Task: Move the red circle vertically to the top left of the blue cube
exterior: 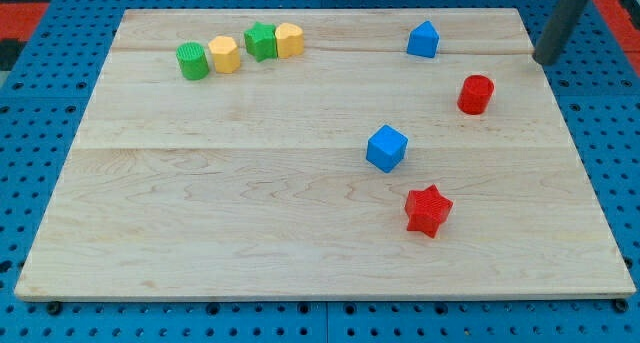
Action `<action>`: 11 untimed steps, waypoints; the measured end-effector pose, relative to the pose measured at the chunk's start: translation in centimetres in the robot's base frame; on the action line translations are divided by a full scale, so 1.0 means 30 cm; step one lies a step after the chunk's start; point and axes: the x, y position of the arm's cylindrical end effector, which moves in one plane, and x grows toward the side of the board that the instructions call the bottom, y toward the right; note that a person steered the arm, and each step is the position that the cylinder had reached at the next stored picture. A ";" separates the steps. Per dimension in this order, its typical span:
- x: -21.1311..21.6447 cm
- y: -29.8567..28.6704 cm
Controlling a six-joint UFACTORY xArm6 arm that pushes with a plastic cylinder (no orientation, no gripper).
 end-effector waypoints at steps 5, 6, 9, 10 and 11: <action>0.143 -0.331; 0.119 -0.194; 0.078 -0.497; 0.231 -0.516; 0.181 -0.684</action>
